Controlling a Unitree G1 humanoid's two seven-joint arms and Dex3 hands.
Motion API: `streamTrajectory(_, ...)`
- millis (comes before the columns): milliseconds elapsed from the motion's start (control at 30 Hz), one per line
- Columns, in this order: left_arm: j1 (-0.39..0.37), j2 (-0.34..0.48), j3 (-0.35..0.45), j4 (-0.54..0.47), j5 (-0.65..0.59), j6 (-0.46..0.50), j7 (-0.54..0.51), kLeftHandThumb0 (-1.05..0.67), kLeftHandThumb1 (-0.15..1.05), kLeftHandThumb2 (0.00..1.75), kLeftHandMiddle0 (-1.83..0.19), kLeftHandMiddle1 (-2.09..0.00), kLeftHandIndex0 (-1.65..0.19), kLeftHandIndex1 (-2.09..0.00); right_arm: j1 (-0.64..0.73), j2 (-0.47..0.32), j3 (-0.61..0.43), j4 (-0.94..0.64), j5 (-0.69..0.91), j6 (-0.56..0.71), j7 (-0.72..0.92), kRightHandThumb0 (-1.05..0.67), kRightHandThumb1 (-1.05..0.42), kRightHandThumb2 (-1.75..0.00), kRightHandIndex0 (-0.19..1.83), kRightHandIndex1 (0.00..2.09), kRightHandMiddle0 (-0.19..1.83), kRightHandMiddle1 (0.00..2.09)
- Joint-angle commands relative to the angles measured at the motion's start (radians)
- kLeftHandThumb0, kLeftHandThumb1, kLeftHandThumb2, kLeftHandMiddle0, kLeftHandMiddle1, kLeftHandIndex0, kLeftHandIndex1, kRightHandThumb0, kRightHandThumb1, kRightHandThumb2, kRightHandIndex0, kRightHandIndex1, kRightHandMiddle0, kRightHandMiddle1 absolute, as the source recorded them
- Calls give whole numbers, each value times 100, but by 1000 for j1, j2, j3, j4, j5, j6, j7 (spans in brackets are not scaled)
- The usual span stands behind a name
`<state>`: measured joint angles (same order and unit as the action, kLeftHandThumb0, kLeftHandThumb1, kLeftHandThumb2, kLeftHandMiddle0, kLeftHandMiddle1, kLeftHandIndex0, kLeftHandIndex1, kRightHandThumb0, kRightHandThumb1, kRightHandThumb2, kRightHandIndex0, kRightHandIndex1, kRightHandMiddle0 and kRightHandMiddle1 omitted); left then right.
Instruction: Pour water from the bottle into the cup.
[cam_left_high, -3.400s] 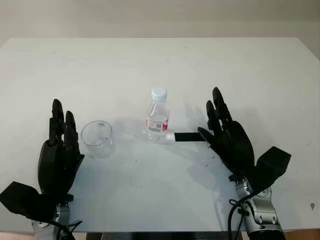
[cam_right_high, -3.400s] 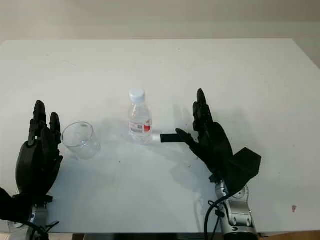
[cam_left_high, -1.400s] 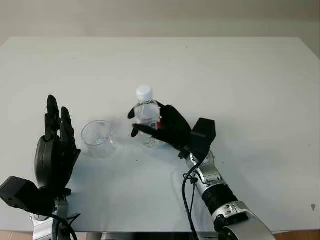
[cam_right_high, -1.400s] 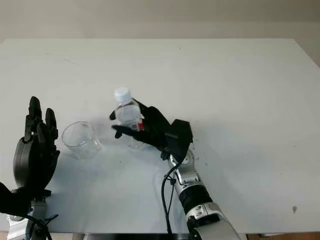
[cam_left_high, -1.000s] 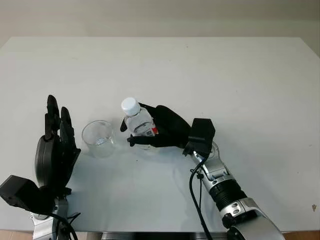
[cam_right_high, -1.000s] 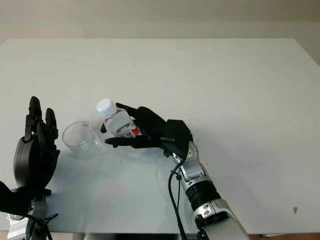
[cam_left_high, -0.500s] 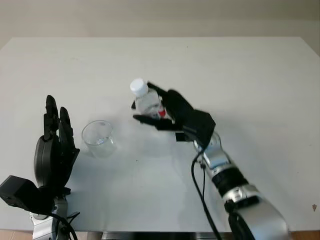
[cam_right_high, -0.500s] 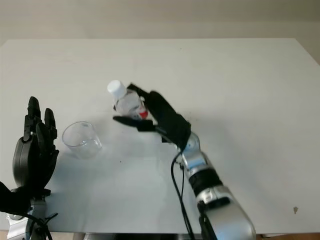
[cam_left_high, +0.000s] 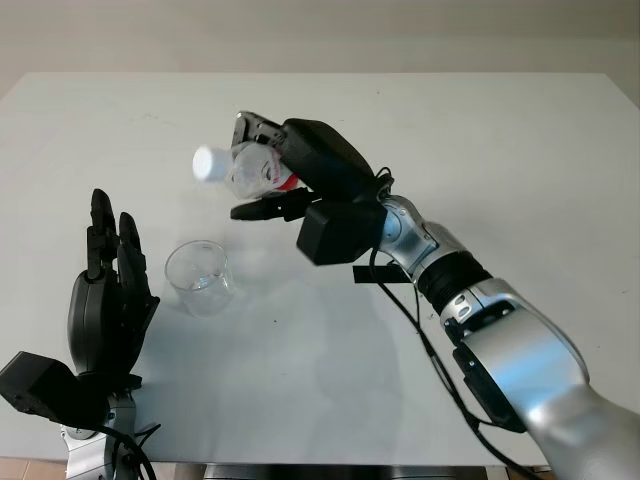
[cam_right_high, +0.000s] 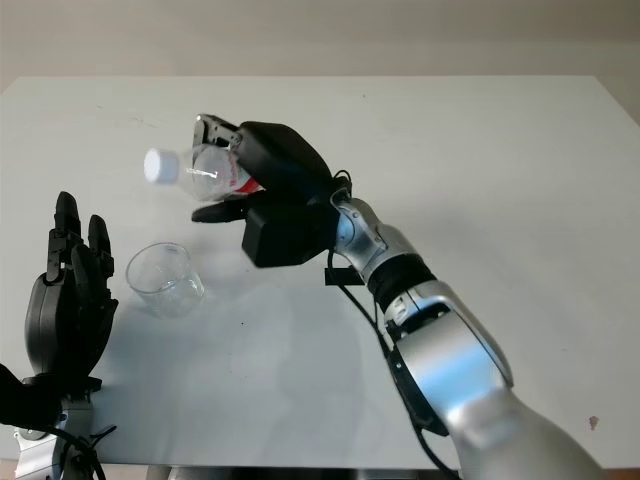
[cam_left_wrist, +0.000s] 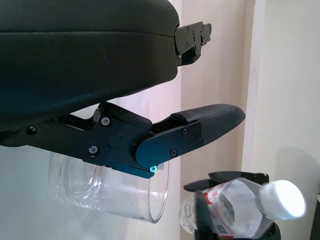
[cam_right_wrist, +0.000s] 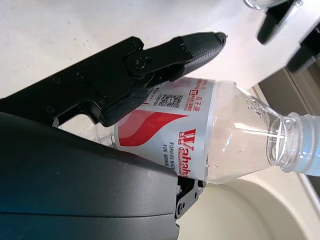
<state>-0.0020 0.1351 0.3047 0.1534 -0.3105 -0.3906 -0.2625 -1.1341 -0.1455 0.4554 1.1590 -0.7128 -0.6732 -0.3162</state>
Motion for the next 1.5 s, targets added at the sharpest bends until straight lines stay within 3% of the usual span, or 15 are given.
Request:
streamTrajectory(0,18,-28,-11,42,2,-2,8,-70,105,72,19,0,19,0,-52,-11,46,10,-53,-22,-75,-43,-105,-18,121,209,92,209)
streamTrajectory(267,12,-33,-15,47,8,-4,17,-71,105,72,19,0,19,0,-130,-51,231,44,-279,2,-351,-47,-105,-29,117,209,89,209)
streamTrajectory(500,-1,-37,-15,61,10,-10,20,-71,105,71,19,0,19,0,-175,-53,293,73,-330,1,-478,-48,-105,-37,123,209,89,209)
streamTrajectory(733,-10,-39,-20,69,14,-13,29,-70,105,71,19,0,19,0,-205,-46,355,76,-387,53,-569,-48,-105,-28,127,209,88,209)
streamTrajectory(867,-12,-40,-24,72,18,-17,29,-71,105,71,19,0,19,0,-210,-36,369,77,-385,55,-578,-46,-105,-20,124,209,76,209)
streamTrajectory(900,-12,-41,-25,76,18,-20,28,-70,105,70,19,0,19,0,-209,-32,371,77,-383,53,-581,-45,-105,-18,120,209,53,204)
streamTrajectory(967,-13,-42,-27,81,20,-27,28,-70,105,70,19,0,19,0,-207,-26,377,73,-388,57,-598,-44,-105,-18,120,209,40,202)
streamTrajectory(1000,-13,-44,-28,83,20,-30,29,-70,105,71,19,0,19,0,-207,-24,385,71,-396,71,-610,-44,-105,-17,120,209,40,194)
streamTrajectory(1067,-12,-46,-29,87,23,-39,31,-70,105,71,19,0,19,0,-207,-18,400,67,-409,99,-621,-46,-105,-18,124,209,46,206)
streamTrajectory(1167,-13,-47,-29,93,24,-47,31,-70,105,71,19,0,19,0,-203,-10,414,67,-421,127,-638,-46,-105,-22,125,209,44,204)
streamTrajectory(1333,-11,-48,-32,96,28,-49,34,-71,105,71,19,0,19,0,-196,5,444,71,-451,193,-693,-43,-104,-9,121,209,38,158)
streamTrajectory(1467,-10,-51,-32,102,31,-58,36,-70,105,72,19,0,19,0,-203,10,477,70,-484,248,-719,-41,-103,-6,120,209,36,149)
